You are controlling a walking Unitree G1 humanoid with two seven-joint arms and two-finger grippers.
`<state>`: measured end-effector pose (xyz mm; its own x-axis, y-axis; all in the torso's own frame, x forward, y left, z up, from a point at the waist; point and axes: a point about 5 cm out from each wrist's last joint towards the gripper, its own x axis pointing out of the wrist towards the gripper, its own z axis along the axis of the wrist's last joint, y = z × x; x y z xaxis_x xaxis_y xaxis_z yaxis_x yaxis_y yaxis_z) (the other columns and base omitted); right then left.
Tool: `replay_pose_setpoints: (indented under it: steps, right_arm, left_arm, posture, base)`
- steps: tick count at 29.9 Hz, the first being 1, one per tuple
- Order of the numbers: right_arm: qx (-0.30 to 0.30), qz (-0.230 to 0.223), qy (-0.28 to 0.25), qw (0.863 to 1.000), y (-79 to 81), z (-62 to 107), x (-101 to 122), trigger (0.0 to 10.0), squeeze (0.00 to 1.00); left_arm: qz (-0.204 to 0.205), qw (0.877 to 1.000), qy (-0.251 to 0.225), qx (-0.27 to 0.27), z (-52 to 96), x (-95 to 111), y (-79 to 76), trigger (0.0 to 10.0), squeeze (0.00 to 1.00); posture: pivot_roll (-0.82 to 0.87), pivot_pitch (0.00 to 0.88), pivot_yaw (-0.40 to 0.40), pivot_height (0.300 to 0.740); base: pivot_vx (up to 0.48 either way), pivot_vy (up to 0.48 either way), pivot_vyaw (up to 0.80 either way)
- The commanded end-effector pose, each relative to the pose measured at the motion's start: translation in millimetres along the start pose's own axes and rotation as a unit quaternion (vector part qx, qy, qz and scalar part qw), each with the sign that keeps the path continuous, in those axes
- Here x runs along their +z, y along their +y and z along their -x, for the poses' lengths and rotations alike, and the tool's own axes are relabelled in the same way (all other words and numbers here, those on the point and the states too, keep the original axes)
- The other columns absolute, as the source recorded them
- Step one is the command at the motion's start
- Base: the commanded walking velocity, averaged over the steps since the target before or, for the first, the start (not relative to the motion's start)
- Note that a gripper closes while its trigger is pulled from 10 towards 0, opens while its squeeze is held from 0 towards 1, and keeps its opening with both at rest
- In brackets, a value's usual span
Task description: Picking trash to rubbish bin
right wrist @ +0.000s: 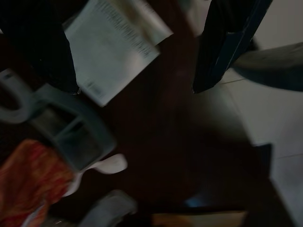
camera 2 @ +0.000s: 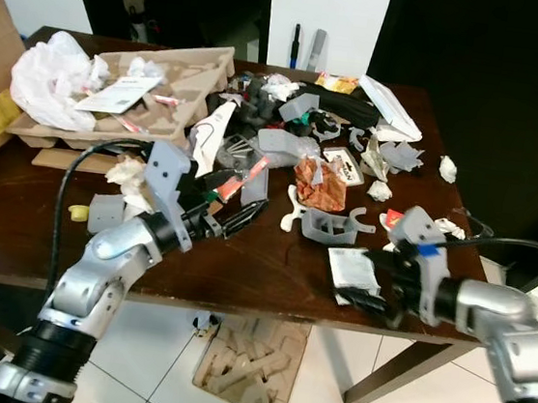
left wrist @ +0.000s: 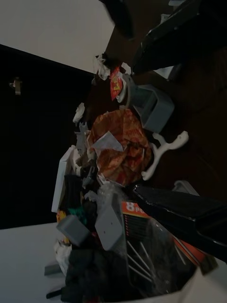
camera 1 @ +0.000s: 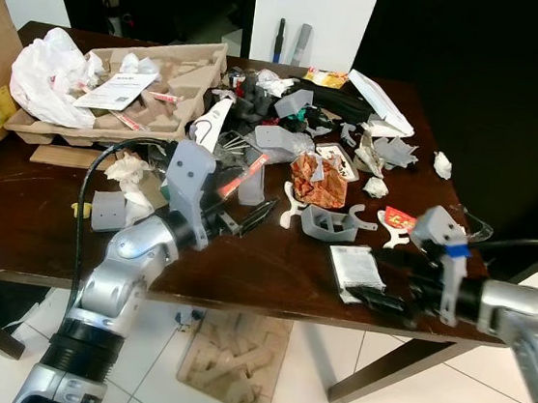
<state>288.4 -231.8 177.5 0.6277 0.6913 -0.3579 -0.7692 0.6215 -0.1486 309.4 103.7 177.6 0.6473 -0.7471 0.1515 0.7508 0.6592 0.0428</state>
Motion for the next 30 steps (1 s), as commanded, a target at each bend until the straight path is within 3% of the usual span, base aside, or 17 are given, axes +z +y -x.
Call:
replay_pose_setpoints:
  steps: [1,2,7,15,19,24,30]
  right_arm:
    - [-0.035,0.009,0.014,0.999,-4.4,-3.0,-2.4,10.0,0.00]
    - [-0.035,0.009,0.014,0.999,-4.4,-3.0,-2.4,10.0,0.00]
    - [-0.070,0.027,0.123,0.990,-3.0,-8.1,-22.2,10.0,0.00]
    - [-0.126,-0.075,0.079,0.986,0.4,-26.3,-10.9,10.0,0.00]
    - [-0.149,-0.092,0.080,0.981,0.7,-30.9,-8.8,10.0,0.00]
    - [-0.137,-0.118,0.088,0.980,17.4,-42.5,-9.2,10.0,0.00]
    - [-0.163,-0.096,0.163,0.968,28.0,-43.1,-28.0,10.0,0.00]
  left_arm:
    - [0.007,1.000,0.009,-0.008,0.3,-4.4,-4.4,10.0,0.00]
    - [0.007,1.000,0.009,-0.008,0.3,-4.4,-4.4,10.0,0.00]
    - [0.006,1.000,0.008,-0.009,-0.2,-3.4,-3.4,10.0,0.00]
    - [0.006,1.000,0.009,-0.012,-1.9,-4.5,-4.7,10.0,0.00]
    - [0.006,1.000,0.008,-0.012,-2.3,-4.4,-5.0,10.0,0.00]
    - [0.007,1.000,0.007,-0.013,-3.4,-4.4,-5.0,10.0,0.00]
    - [0.007,1.000,0.007,-0.014,-4.1,-5.0,-6.2,10.0,0.00]
  posture:
    - [0.02,0.129,0.001,0.740]
    - [0.02,0.129,0.001,0.740]
    - [0.02,0.129,0.003,0.740]
    - [0.01,0.130,0.003,0.740]
    - [0.00,0.128,0.003,0.740]
    - [0.00,0.129,0.000,0.740]
    - [0.00,0.129,-0.003,0.740]
  base:
    - [0.000,0.000,0.00]
    - [0.000,0.000,0.00]
    - [0.000,0.000,0.00]
    - [0.000,0.000,0.00]
    - [0.000,0.000,0.00]
    - [0.000,0.000,0.00]
    - [0.000,0.000,0.00]
